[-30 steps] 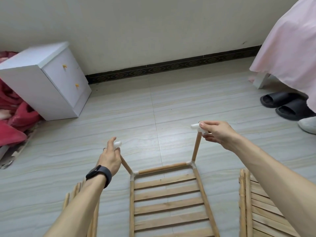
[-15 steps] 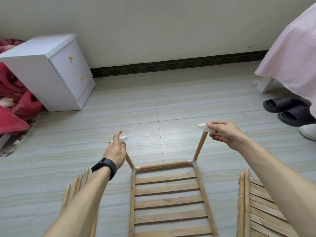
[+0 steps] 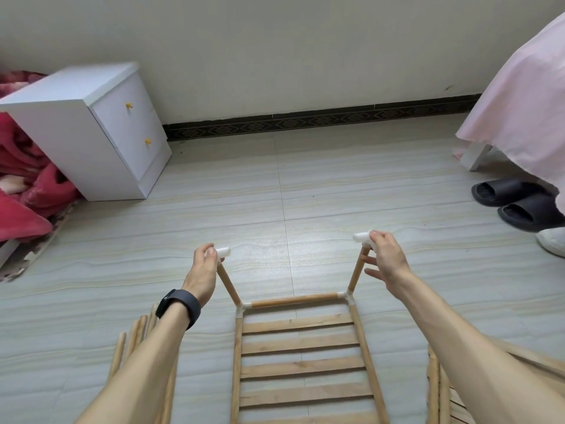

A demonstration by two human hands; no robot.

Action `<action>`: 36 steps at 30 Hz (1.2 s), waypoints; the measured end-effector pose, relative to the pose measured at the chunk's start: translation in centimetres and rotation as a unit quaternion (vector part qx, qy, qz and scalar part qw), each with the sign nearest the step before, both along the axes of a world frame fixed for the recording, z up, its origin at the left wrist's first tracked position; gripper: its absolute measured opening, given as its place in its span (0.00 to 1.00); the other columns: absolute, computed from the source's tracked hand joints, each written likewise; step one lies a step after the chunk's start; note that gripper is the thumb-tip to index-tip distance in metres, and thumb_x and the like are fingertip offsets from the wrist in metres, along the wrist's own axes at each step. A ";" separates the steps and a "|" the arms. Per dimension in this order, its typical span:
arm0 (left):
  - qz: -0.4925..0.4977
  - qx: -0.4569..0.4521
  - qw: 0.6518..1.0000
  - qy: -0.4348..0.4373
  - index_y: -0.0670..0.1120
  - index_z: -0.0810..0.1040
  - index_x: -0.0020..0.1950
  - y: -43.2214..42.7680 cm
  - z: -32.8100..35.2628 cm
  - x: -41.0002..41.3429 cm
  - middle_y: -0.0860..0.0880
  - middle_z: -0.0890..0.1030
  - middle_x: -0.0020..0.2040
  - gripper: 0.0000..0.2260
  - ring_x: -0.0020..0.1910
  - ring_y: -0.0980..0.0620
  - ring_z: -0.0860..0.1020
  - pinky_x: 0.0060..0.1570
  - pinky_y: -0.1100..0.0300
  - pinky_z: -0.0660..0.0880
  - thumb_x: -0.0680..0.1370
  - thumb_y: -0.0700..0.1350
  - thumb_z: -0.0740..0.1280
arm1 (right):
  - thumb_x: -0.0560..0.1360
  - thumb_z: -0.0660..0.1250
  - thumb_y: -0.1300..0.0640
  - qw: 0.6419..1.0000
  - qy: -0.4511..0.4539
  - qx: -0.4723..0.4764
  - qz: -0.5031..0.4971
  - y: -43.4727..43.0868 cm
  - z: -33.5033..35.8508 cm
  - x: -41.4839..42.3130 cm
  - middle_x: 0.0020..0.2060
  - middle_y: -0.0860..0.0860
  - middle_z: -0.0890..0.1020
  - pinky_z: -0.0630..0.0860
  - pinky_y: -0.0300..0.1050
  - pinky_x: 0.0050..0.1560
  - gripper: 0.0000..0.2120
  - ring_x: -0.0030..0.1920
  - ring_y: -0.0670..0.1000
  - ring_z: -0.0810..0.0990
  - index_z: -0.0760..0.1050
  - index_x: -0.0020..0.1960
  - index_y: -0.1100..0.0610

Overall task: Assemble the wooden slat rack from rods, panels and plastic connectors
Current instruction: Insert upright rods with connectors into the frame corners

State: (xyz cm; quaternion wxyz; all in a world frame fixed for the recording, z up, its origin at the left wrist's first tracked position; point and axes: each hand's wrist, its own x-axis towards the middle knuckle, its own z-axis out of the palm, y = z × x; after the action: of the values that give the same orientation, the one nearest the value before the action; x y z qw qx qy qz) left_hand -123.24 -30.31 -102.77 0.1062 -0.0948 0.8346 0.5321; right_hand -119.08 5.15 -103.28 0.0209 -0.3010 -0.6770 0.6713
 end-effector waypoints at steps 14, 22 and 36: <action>0.013 0.088 0.994 -0.063 0.42 0.83 0.54 0.1 -0.6 -2.5 0.50 0.87 0.48 0.29 0.54 0.52 0.80 0.53 0.52 0.71 0.79 0.66 0.57 | 0.74 0.63 0.37 0.997 0.017 0.068 0.021 1.4 -2.5 -2.9 0.38 0.55 0.86 0.73 0.56 0.58 0.23 0.47 0.54 0.85 0.79 0.45 0.57; 0.030 0.090 0.993 -0.069 0.39 0.80 0.46 0.0 -2.0 -4.1 0.48 0.87 0.40 0.21 0.42 0.55 0.81 0.49 0.55 0.71 0.79 0.55 0.58 | 0.72 0.57 0.42 0.990 0.005 0.142 -0.014 0.1 -2.7 -3.9 0.29 0.49 0.83 0.72 0.50 0.42 0.22 0.41 0.53 0.79 0.79 0.36 0.57; -0.020 -0.063 0.998 -0.018 0.45 0.74 0.56 -0.5 -0.9 -3.5 0.49 0.81 0.48 0.29 0.57 0.42 0.78 0.54 0.47 0.71 0.81 0.68 0.49 | 0.80 0.55 0.41 0.970 -0.039 0.237 0.044 0.6 -1.6 -3.9 0.42 0.51 0.84 0.71 0.52 0.47 0.26 0.48 0.57 0.78 0.81 0.42 0.58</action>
State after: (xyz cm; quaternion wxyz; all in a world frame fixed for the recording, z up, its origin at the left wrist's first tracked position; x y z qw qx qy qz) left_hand -126.70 -30.78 -103.72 0.1260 -0.0943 0.8662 0.4743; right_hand -122.96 5.73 -104.85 0.0355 -0.2834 -0.8297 0.4797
